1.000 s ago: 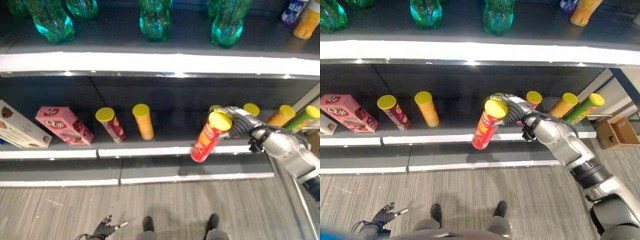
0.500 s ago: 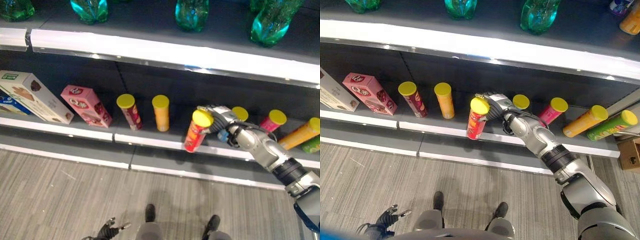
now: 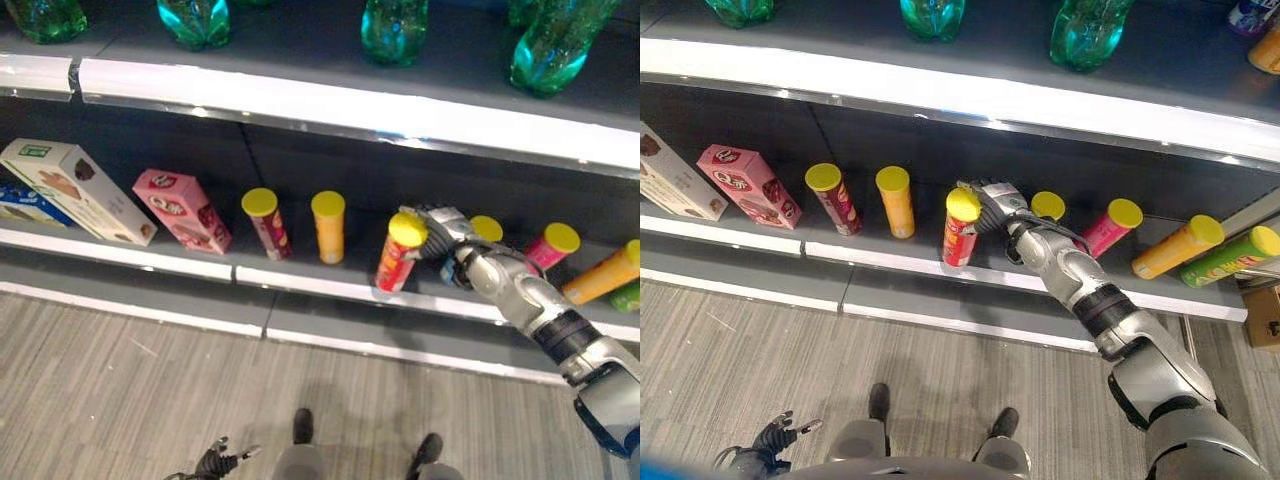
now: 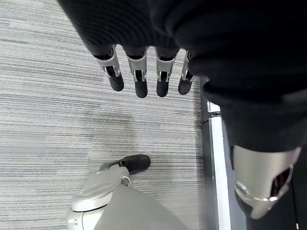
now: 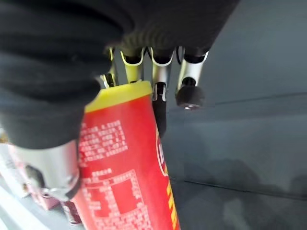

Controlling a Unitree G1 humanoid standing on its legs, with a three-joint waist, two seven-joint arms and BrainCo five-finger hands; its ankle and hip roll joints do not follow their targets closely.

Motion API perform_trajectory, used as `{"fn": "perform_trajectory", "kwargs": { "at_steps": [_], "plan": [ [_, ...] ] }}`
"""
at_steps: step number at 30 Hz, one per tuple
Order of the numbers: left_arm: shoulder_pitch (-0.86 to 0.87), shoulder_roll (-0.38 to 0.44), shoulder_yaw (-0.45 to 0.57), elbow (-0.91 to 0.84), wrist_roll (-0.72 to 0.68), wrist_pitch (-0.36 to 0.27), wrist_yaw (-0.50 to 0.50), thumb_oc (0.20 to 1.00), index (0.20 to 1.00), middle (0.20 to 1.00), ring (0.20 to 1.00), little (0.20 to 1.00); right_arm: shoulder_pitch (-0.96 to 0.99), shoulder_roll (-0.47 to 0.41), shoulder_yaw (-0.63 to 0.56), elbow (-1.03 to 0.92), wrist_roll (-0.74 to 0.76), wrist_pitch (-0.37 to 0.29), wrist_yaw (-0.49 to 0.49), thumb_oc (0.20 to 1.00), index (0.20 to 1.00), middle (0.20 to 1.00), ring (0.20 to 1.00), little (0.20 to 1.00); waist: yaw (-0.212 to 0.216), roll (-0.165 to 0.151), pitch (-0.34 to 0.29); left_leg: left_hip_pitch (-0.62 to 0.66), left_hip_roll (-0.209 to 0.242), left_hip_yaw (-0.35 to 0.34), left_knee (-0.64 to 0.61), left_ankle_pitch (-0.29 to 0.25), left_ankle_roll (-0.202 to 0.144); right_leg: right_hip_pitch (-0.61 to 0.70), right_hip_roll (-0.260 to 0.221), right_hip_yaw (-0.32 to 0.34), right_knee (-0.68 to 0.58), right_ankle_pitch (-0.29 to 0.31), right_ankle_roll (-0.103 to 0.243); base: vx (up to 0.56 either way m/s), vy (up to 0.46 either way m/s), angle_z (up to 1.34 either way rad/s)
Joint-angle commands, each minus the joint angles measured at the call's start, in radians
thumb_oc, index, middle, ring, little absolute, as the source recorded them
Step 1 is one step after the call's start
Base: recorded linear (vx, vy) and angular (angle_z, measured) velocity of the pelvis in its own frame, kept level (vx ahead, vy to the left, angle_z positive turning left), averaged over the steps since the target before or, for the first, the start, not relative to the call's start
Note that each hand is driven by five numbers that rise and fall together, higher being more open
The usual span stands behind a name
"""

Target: Put the goods on the table back onto the shelves and tidy them up.

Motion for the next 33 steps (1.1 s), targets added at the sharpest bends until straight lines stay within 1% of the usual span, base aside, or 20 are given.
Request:
{"fn": "perform_trajectory", "kwargs": {
  "at_steps": [1, 3, 5, 8, 10, 17, 22, 23, 33],
  "plan": [
    [-0.044, 0.032, -0.074, 0.016, -0.021, -0.027, 0.026, 1.0, 1.0, 1.0, 1.0, 1.0, -0.164, 0.016, 0.047, 0.06, -0.037, -0.003, -0.086, 0.2, 0.2, 0.2, 0.2, 0.2, 0.059, 0.002, 0.003, 0.031, 0.018, 0.039, 0.005, -0.094, -0.007, -0.004, -0.102, 0.022, 0.166, -0.045, 0.065, 0.0, -0.008, 0.08],
    [-0.046, 0.032, -0.078, 0.015, -0.024, -0.029, 0.027, 1.0, 1.0, 1.0, 1.0, 1.0, -0.174, 0.02, 0.053, 0.073, -0.041, -0.001, -0.089, 0.2, 0.2, 0.2, 0.2, 0.2, 0.062, 0.004, 0.006, 0.03, 0.018, 0.037, 0.005, -0.094, -0.006, -0.005, -0.102, 0.021, 0.168, -0.046, 0.064, 0.0, 0.0, 0.0],
    [-0.054, 0.035, -0.092, 0.007, -0.035, -0.036, 0.03, 1.0, 1.0, 1.0, 1.0, 1.0, -0.195, 0.04, 0.076, 0.133, -0.052, 0.008, -0.093, 0.2, 0.2, 0.2, 0.2, 0.2, 0.072, 0.01, 0.011, 0.025, 0.017, 0.031, 0.005, -0.093, -0.005, -0.009, -0.103, 0.018, 0.17, -0.046, 0.064, 0.0, 0.0, 0.0],
    [-0.055, 0.036, -0.095, 0.005, -0.038, -0.036, 0.029, 1.0, 1.0, 1.0, 1.0, 1.0, -0.201, 0.042, 0.079, 0.142, -0.054, 0.008, -0.094, 0.2, 0.2, 0.2, 0.2, 0.2, 0.075, 0.012, 0.012, 0.022, 0.017, 0.03, 0.005, -0.091, -0.005, -0.011, -0.103, 0.016, 0.171, -0.046, 0.064, 0.0, -0.002, 0.02],
    [-0.067, 0.042, -0.109, -0.002, -0.045, -0.038, 0.034, 1.0, 1.0, 1.0, 1.0, 1.0, -0.224, 0.062, 0.108, 0.186, -0.072, 0.016, -0.096, 0.2, 0.2, 0.2, 0.2, 0.2, 0.089, 0.016, 0.019, 0.009, 0.015, 0.017, 0.005, -0.085, -0.004, -0.016, -0.101, 0.012, 0.176, -0.051, 0.063, 0.0, -0.004, 0.06],
    [-0.07, 0.05, -0.117, -0.01, -0.056, -0.041, 0.032, 1.0, 1.0, 1.0, 1.0, 1.0, -0.251, 0.071, 0.117, 0.231, -0.08, 0.026, -0.104, 0.2, 0.2, 0.2, 0.2, 0.2, 0.102, 0.02, 0.025, -0.006, 0.011, -0.002, 0.005, -0.082, -0.001, -0.02, -0.101, 0.0, 0.178, -0.049, 0.064, 0.01, 0.002, 0.11],
    [-0.071, 0.058, -0.119, -0.019, -0.064, -0.043, 0.029, 1.0, 1.0, 1.0, 1.0, 1.0, -0.261, 0.062, 0.12, 0.252, -0.08, 0.028, -0.115, 0.2, 0.2, 0.2, 0.2, 0.2, 0.112, 0.026, 0.029, -0.017, 0.008, -0.012, 0.005, -0.078, -0.001, -0.023, -0.102, -0.009, 0.179, -0.05, 0.065, 0.0, 0.001, 0.09],
    [-0.071, 0.064, -0.12, -0.026, -0.07, -0.046, 0.028, 1.0, 1.0, 1.0, 1.0, 1.0, -0.275, 0.054, 0.119, 0.282, -0.078, 0.032, -0.127, 0.2, 0.2, 0.2, 0.2, 0.2, 0.121, 0.029, 0.03, -0.026, 0.004, -0.019, 0.005, -0.074, -0.001, -0.025, -0.101, -0.014, 0.177, -0.051, 0.064, -0.01, -0.002, 0.04],
    [-0.068, 0.074, -0.121, -0.019, -0.068, -0.049, 0.025, 1.0, 1.0, 1.0, 1.0, 1.0, -0.302, 0.019, 0.117, 0.324, -0.075, 0.039, -0.147, 0.2, 0.2, 0.2, 0.2, 0.2, 0.129, 0.037, 0.034, -0.047, -0.004, -0.037, 0.005, -0.068, -0.002, -0.023, -0.103, -0.036, 0.171, -0.054, 0.064, 0.0, 0.001, 0.07]
  ]
}}
